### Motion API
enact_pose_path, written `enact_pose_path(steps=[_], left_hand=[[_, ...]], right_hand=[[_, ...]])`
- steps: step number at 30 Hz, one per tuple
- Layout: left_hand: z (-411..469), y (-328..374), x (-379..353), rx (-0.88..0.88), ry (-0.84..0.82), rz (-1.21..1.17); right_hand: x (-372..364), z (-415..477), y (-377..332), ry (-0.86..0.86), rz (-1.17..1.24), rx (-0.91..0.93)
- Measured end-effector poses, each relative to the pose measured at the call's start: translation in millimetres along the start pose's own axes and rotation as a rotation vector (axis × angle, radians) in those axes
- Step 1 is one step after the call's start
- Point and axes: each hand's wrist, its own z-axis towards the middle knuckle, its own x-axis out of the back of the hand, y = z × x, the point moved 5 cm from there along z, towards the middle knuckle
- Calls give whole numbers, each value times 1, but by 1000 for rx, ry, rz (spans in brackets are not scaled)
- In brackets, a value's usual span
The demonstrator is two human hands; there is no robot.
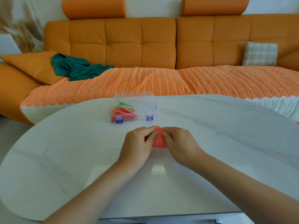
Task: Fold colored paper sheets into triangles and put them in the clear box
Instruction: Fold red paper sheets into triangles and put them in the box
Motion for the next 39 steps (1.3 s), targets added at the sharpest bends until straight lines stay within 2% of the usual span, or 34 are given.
enact_pose_path(steps=[8,14,19,21,25,27,29,31,34,39], left_hand=[[1,-4,-4,3,-20,-10],[0,-3,-7,4,-54,-20],[1,-6,-8,74,-71,-63],[0,-6,-10,102,-93,-55],[0,-9,-12,144,-265,63],[1,-9,-10,113,-336,224],[2,-7,-4,50,-315,314],[2,-3,0,-40,-297,297],[-2,1,-4,-155,-397,284],[-7,-3,-11,-215,-536,363]], right_hand=[[3,3,-1,-13,-108,46],[1,3,-4,-97,-218,58],[14,8,5,-14,17,-84],[14,10,9,-37,50,-130],[13,13,14,-126,22,-185],[13,13,17,-148,-12,-211],[13,15,20,-155,-31,-239],[11,17,22,-166,-66,-255],[8,18,19,-192,-167,-236],[3,18,14,-162,-317,-180]])
